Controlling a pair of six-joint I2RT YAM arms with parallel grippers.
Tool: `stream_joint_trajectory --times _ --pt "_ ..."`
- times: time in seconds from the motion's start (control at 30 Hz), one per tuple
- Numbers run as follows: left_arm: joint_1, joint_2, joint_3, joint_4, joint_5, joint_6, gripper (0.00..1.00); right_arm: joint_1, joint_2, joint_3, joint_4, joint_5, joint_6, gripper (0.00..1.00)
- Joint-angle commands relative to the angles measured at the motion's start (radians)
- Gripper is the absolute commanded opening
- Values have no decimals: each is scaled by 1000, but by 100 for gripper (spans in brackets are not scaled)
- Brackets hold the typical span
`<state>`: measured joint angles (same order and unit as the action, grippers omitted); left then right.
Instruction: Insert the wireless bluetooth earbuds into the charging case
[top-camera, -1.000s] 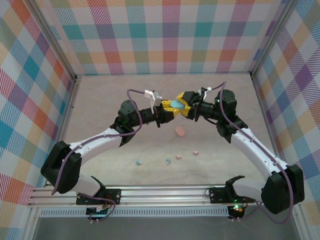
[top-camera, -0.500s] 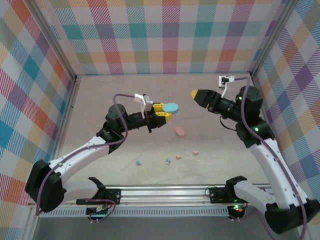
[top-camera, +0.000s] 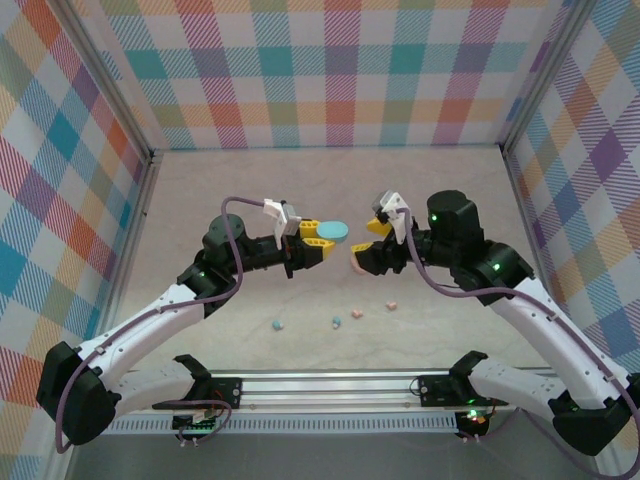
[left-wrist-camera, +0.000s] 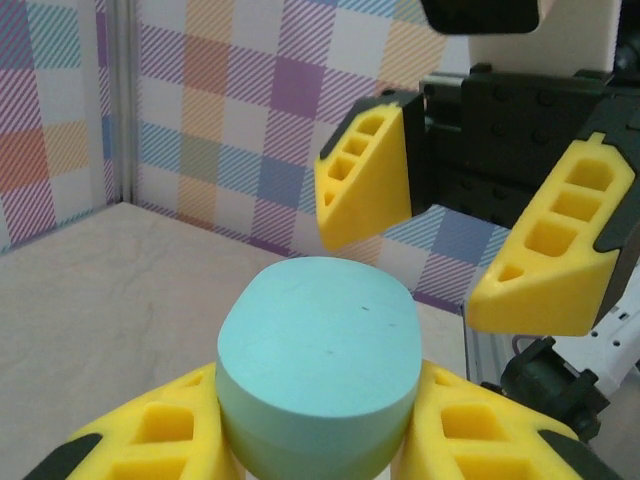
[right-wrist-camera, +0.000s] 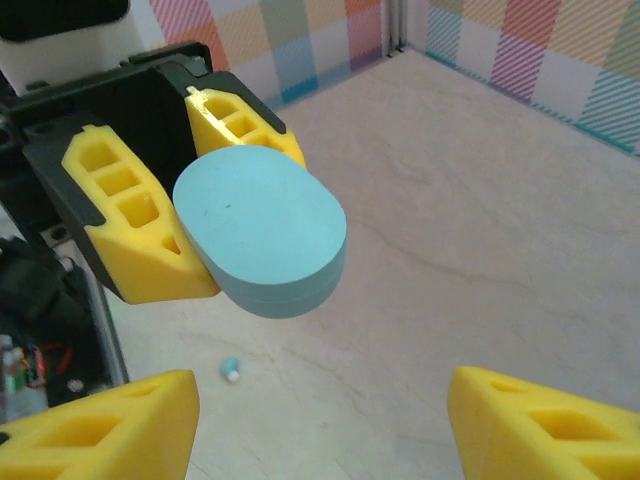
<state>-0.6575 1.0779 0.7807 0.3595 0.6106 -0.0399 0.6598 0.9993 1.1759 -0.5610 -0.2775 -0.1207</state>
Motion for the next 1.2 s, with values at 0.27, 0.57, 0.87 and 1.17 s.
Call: stream_joint_trajectory --times 0.27,0.57,0.87,1.17 --pt "9 -22 -8 -20 23 28 25 43 39 66 0 2 -99 70" --pt "9 -27 -17 -24 26 31 24 44 99 103 -7 -10 -76 70" --pt "10 -28 -17 -30 40 28 24 46 134 140 1 51 -60 69" --pt "9 -29 -18 -30 39 28 24 45 141 159 -20 115 -41 69"
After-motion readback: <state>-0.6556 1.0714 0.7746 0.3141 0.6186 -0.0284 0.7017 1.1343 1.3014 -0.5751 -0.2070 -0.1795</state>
